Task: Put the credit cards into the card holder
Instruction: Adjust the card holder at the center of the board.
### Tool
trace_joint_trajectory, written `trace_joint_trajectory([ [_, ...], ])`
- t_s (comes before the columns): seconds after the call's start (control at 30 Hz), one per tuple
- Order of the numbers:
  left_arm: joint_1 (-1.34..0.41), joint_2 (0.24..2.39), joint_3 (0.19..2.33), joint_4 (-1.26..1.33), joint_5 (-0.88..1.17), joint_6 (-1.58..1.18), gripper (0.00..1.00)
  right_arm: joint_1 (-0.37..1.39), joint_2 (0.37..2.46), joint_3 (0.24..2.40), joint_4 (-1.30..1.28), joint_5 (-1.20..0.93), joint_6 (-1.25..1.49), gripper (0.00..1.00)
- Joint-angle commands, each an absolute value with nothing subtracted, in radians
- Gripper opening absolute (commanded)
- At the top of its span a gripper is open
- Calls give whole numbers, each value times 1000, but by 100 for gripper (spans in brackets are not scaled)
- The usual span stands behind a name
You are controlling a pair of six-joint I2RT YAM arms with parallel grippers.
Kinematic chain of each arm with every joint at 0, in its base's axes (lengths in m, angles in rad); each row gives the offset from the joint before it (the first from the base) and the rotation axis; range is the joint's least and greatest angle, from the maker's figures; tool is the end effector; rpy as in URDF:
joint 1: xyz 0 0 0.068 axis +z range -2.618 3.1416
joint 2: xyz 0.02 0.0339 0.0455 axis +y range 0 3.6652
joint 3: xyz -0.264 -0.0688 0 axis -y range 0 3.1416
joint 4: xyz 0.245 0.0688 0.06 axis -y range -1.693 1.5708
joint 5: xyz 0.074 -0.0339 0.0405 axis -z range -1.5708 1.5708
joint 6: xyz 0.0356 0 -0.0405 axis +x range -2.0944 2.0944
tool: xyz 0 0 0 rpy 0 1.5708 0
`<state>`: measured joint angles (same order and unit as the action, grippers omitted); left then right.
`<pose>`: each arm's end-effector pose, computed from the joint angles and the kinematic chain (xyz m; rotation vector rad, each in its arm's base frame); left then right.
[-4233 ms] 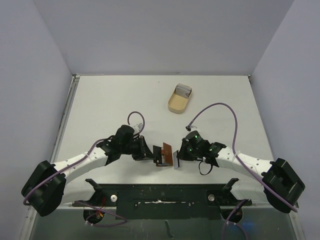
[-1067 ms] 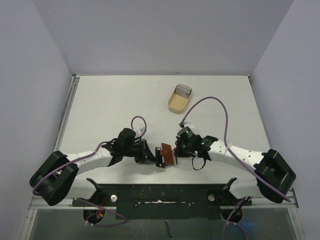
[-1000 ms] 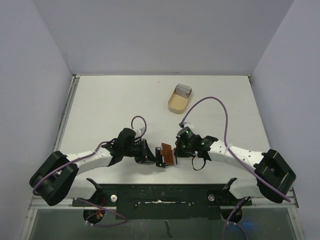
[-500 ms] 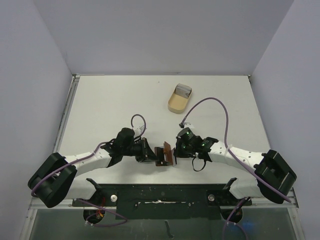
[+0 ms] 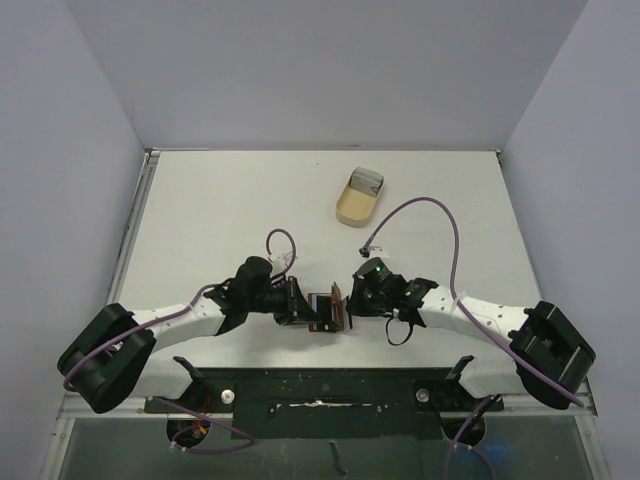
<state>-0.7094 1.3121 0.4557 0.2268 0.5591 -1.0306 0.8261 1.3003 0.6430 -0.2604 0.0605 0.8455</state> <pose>0.1717 -0.1723 0.1616 -0.0401 2.5694 -1.4594 0.1687 0.1799 0.1787 0.0518 2.5957 0.5996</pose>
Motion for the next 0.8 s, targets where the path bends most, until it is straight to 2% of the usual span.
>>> trace_joint_trajectory([
  [0.0,-725,1324,509,288,577,-1000,0,831,1276,626,-201,75,840,0],
  [0.57,-735,1320,536,242,537,-974,0,830,1235,658,-298,124,837,0],
  [0.77,-753,1334,554,257,565,-977,0,829,1210,579,-193,102,859,0],
])
